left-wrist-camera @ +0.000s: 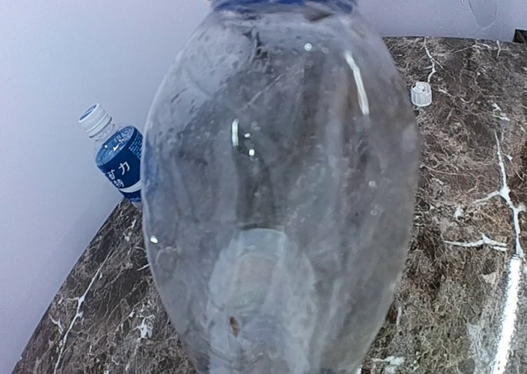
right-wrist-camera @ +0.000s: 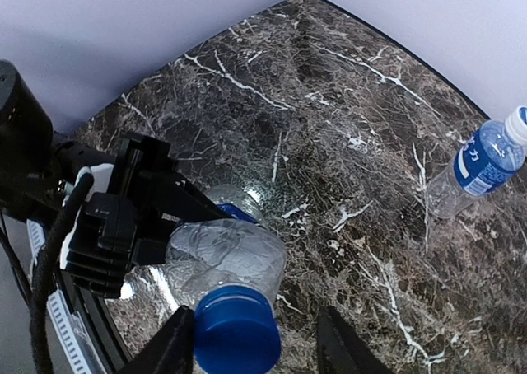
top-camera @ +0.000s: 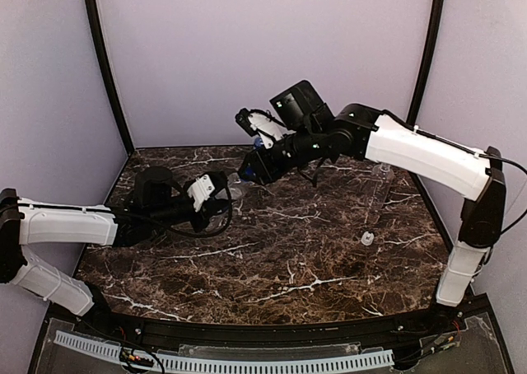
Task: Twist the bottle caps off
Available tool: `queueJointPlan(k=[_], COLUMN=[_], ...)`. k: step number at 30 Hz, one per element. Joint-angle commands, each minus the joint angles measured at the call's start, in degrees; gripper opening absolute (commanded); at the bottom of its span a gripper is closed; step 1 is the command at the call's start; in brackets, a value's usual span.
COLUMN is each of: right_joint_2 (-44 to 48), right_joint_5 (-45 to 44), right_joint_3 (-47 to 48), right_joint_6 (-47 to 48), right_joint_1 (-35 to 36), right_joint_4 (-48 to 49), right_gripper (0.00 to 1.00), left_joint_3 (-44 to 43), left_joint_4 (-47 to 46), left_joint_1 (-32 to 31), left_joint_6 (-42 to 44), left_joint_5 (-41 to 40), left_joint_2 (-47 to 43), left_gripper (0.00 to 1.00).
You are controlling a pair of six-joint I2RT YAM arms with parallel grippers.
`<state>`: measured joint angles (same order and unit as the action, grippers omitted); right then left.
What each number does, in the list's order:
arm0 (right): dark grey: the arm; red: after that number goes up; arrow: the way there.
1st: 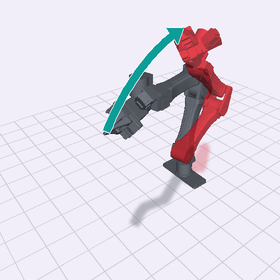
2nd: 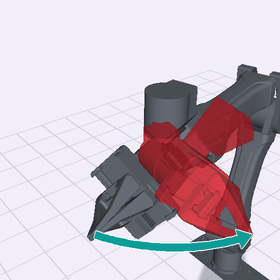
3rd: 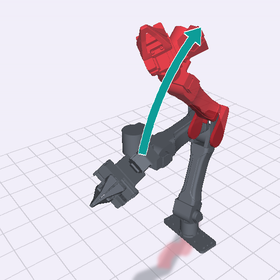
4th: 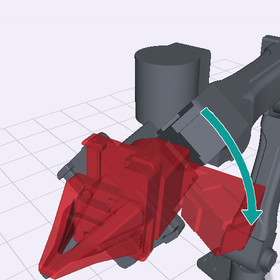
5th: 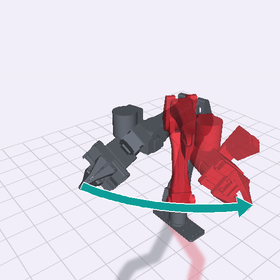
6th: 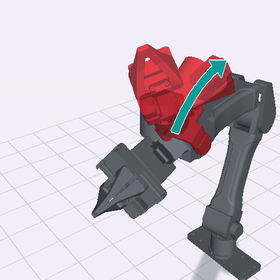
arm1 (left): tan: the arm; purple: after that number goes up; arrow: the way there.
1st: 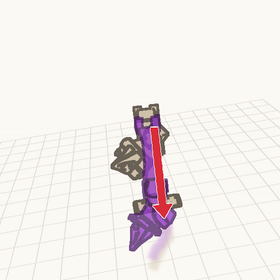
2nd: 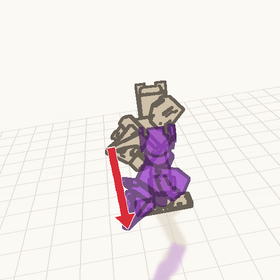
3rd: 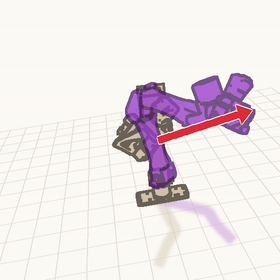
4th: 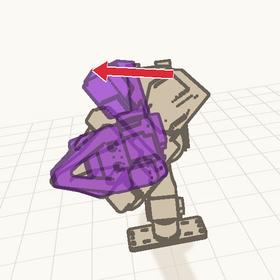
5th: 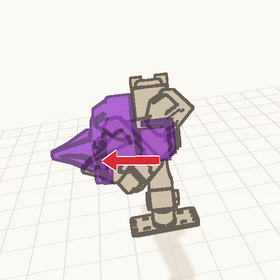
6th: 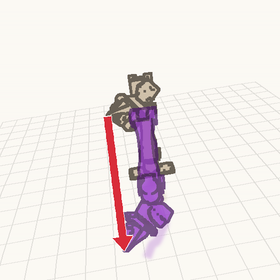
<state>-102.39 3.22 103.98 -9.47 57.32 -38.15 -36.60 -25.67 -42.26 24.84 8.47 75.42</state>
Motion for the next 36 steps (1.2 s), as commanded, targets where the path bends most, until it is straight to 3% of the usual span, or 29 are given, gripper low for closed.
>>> queueJointPlan(k=[1,6,10,14,18,21,25,29,36], right_joint_2=[-1.09,-1.03,1.5,7.13,13.79,15.83,15.69,16.01,9.65], right_joint_5=[1.59,4.88,10.1,10.42,5.04,-4.83,-19.86,-18.65,-17.45], right_joint_3=[2.58,2.33,-1.11,-6.61,-11.94,-15.25,-20.55,-30.4,-41.12], right_joint_6=[0.51,3.62,15.98,29.54,34.21,29.54,14.48,-1.17,-11.63], right_joint_1=[0.04,0.07,0.83,2.17,1.79,-0.58,-7.06,-13.41,-13.97], right_joint_4=[-0.19,-0.25,-0.23,0.0,3.52,5.68,4.13,3.08,4.51], right_gripper=[0.38,0.0,0.0,0.0,0.0,0.0,0.0,0.0,0.0], left_joint_3=[-0.31,-0.17,0.41,1.19,1.93,2.55,2.23,1.51,1.37], left_joint_4=[-1.35,-1.3,0.04,4.69,6.21,5.37,3.77,2.08,1.08], left_joint_1=[0.3,0.25,0.26,0.32,0.33,0.31,0.28,0.29,0.26], left_joint_6=[0.19,1.03,3.1,8.49,7.69,5.73,2.48,-1.21,-2.72], left_joint_5=[0.14,0.55,3.23,11.23,13.09,12.58,10.69,10.09,10.85], left_joint_2=[0.17,0.17,0.05,-0.51,-1.09,-1.62,-1.97,-2.34,-2.73], left_gripper=[0.11,0.11,0.1,0.1,0.09,0.09,0.1,0.1,0.1])
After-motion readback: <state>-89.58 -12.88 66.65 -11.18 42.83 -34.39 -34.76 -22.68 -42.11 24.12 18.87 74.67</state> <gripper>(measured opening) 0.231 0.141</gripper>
